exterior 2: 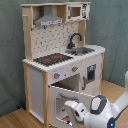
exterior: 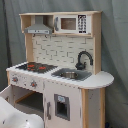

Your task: Play with the kitchen

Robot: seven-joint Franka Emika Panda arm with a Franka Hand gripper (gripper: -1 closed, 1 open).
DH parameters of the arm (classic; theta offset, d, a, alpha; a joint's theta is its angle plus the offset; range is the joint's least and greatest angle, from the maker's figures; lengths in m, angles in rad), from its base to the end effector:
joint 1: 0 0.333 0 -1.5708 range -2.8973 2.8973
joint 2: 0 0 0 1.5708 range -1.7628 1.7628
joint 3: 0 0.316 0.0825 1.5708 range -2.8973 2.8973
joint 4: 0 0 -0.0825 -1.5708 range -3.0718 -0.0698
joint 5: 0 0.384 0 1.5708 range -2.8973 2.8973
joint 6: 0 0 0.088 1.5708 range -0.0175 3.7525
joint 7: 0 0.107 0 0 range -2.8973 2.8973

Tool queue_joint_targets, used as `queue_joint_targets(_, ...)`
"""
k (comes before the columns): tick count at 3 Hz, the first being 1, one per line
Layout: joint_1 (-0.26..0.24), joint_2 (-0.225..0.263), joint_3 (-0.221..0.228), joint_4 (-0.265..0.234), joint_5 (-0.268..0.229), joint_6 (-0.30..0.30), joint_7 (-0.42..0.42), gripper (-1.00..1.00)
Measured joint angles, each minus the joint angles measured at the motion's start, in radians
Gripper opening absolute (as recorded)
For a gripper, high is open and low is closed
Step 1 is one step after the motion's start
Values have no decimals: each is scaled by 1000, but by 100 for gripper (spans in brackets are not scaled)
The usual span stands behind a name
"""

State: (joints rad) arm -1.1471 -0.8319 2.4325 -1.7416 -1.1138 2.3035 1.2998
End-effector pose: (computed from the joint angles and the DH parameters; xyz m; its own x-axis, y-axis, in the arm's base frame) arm 0.1583 0.6467 0.2025 0.0950 0.8422 0.5308 0.3101 -0.5317 0.7881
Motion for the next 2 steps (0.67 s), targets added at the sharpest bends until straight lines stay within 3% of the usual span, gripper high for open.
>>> queue_joint_targets(1,0,-3,20,7,23,-1,-3,100)
queue_joint_targets(2,0,-4,23,7,26,-1,-3,-100)
